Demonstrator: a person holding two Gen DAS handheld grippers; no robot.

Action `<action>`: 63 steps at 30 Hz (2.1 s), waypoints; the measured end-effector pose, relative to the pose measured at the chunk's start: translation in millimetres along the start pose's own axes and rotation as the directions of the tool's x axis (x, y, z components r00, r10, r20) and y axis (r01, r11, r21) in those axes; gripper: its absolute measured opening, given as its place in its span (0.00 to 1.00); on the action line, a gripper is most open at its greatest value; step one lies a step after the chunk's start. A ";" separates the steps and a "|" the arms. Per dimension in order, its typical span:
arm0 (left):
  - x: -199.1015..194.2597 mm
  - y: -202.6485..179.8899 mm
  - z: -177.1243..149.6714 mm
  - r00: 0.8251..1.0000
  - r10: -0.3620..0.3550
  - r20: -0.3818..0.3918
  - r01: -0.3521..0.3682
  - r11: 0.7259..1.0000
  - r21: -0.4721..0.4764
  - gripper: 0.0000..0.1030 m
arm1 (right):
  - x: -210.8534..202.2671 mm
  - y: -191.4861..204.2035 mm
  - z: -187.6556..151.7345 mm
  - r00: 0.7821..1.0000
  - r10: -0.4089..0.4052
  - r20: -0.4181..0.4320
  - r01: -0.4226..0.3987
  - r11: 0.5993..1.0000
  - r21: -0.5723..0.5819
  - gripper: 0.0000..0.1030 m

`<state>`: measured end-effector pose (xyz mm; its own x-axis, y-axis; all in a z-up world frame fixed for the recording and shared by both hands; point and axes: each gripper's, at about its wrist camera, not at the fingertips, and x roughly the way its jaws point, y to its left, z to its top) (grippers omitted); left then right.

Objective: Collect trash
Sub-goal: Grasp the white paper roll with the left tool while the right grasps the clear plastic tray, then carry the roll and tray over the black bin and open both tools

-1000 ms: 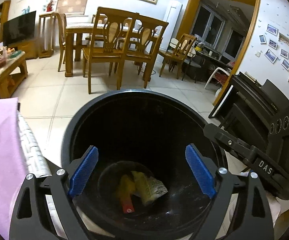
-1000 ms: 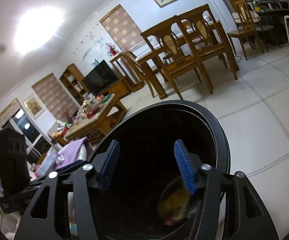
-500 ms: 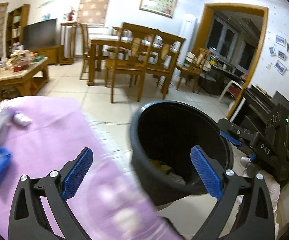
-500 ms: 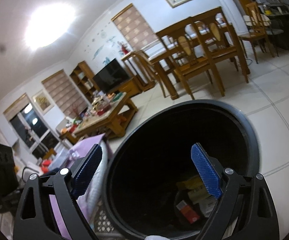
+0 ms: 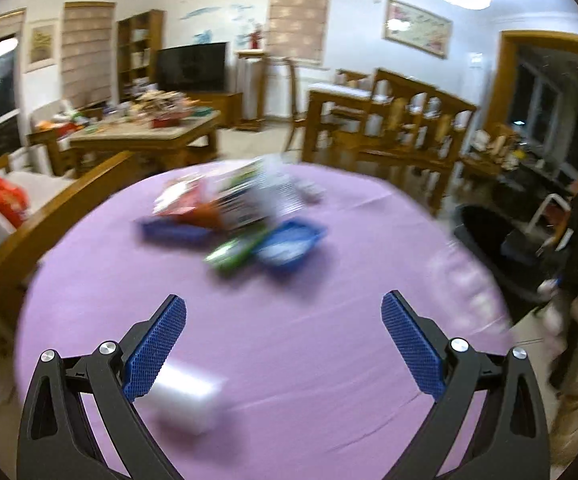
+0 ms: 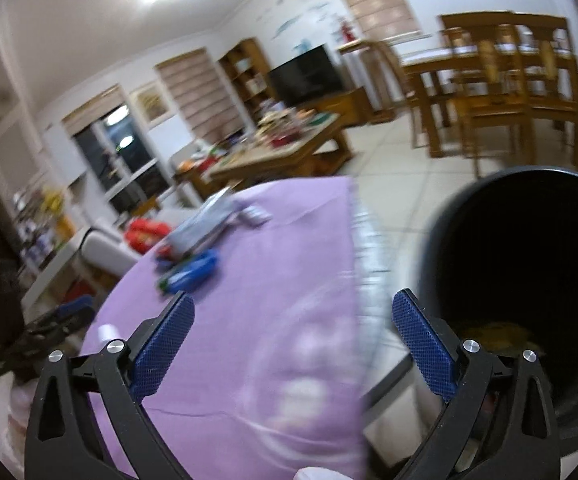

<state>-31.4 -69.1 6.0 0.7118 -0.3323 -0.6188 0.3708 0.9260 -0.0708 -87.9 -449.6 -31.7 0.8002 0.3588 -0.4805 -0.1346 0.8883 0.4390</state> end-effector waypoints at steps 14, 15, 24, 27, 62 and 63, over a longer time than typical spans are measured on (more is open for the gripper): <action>42.7 57.1 -33.1 0.969 -0.015 -0.246 0.010 1.000 -0.021 0.51 | 140.8 118.4 65.7 0.966 0.092 -0.243 -0.112 0.991 -0.071 0.95; 45.6 63.2 -37.4 0.965 -0.039 -0.259 0.029 0.999 -0.041 0.51 | 149.6 118.0 70.5 0.963 0.094 -0.254 -0.111 0.992 -0.053 0.95; 43.9 76.2 -40.0 0.963 -0.146 -0.226 0.128 0.988 -0.090 0.50 | 258.2 96.7 97.3 0.913 0.122 -0.388 -0.056 0.983 0.177 0.95; 41.0 77.2 -39.3 0.964 -0.158 -0.212 0.141 0.986 -0.090 0.48 | 279.1 93.3 95.8 0.902 0.144 -0.407 -0.055 0.973 0.223 0.94; 16.3 -47.1 8.8 0.957 -0.283 0.058 0.282 0.959 0.036 0.48 | -6.0 69.8 39.0 0.991 0.037 0.125 -0.038 0.999 0.003 0.46; 18.1 -56.5 10.7 0.954 -0.294 0.061 0.292 0.955 0.042 0.48 | -17.6 59.6 35.6 0.990 0.025 0.140 -0.027 1.000 0.013 0.46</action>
<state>-33.2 -129.3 7.2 0.6059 -0.6005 -0.5219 0.5872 0.7801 -0.2159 -89.2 -413.2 29.9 0.8708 0.3368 -0.3582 -0.1484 0.8746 0.4616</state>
